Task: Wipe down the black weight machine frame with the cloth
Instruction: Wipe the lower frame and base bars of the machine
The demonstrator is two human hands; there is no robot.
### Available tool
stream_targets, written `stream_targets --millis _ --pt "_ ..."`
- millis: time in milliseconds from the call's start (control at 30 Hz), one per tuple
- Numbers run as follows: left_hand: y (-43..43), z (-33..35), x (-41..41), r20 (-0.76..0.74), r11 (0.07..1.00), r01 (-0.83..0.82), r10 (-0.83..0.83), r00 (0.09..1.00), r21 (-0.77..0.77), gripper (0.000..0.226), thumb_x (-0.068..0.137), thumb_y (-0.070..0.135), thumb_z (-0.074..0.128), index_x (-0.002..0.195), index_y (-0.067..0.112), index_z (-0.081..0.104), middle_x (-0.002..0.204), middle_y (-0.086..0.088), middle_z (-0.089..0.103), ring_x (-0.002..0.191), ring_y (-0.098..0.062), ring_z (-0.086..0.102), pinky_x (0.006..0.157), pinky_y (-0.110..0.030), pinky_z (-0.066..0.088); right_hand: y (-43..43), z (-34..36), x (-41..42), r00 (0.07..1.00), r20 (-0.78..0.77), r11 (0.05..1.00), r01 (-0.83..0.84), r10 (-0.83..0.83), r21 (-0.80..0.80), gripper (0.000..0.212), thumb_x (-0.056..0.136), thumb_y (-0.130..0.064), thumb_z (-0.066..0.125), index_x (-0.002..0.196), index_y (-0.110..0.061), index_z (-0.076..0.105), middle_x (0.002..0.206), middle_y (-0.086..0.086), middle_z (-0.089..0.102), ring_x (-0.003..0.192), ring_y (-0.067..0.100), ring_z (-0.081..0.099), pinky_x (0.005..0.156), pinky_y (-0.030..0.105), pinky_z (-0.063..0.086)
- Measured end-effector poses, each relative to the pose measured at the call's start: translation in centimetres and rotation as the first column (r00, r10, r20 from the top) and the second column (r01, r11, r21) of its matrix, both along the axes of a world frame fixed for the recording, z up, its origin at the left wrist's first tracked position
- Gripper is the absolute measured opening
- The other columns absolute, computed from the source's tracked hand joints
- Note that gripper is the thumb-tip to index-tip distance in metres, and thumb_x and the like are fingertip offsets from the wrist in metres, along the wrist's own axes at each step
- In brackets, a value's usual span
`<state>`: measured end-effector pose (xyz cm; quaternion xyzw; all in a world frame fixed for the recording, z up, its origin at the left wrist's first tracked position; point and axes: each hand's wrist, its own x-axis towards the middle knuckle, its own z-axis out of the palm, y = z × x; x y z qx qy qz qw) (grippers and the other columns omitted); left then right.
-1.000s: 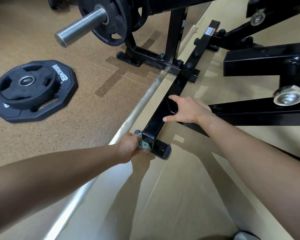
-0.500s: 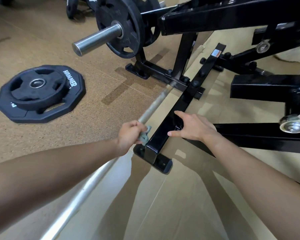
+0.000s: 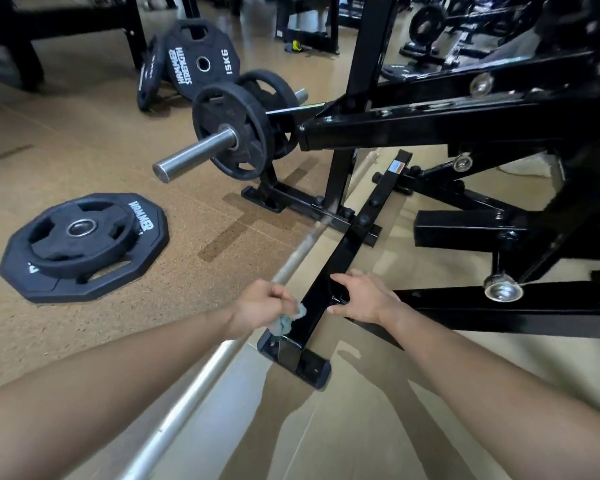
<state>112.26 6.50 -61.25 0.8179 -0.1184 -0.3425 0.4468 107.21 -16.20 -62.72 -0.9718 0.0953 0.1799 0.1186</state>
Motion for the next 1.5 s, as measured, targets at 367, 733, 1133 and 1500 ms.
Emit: stream_targets --millis 367,733,1133,1500 --pt "-4.2 11.8 -1.4 -0.068 0.878 -0.186 0.174 0.982 -0.440 0.008 0.100 0.009 0.059 0.102 0.002 0.062 0.115 -0.023 0.069 0.097 -0.032 0.074 0.074 -0.032 0.062 3.5 13.8 -2.0 0.887 0.108 0.409 0.097 -0.449 0.907 0.038 0.087 0.006 0.071 0.119 -0.013 0.070 0.115 0.012 0.069 0.098 0.019 0.070 0.074 0.029 0.061" --pt "-10.2 24.5 -3.3 -0.084 0.546 -0.078 0.014 0.996 -0.834 0.012 0.097 0.008 0.062 0.104 0.007 0.071 0.104 -0.015 0.074 0.092 -0.024 0.071 0.073 -0.031 0.059 0.5 27.5 -7.6 0.388 0.824 0.873 -0.086 -0.414 0.480 0.015 0.087 -0.007 0.075 0.091 -0.017 0.064 0.090 -0.007 0.067 0.085 0.015 0.066 0.073 0.044 0.057" --pt "-17.7 27.8 -10.8 0.343 0.554 0.170 0.225 0.912 -0.815 0.012 0.089 0.010 0.075 0.093 0.021 0.075 0.095 0.002 0.075 0.087 -0.013 0.070 0.079 -0.030 0.057 -4.2 28.8 -14.9 -0.067 0.938 0.933 0.095 -0.341 0.347 0.017 0.080 0.009 0.074 0.089 -0.003 0.067 0.093 -0.003 0.064 0.087 0.010 0.061 0.071 0.030 0.052" --pt "-17.4 28.8 -10.3 0.351 0.581 0.237 0.090 0.932 -0.778 0.028 0.094 0.015 0.071 0.116 0.032 0.065 0.116 0.009 0.070 0.109 -0.013 0.067 0.092 -0.033 0.054 -4.8 29.9 -15.0 -0.088 0.694 0.699 -0.059 -0.715 0.713 0.021 0.086 0.005 0.067 0.096 -0.014 0.068 0.096 0.009 0.068 0.090 0.022 0.066 0.075 0.024 0.053"
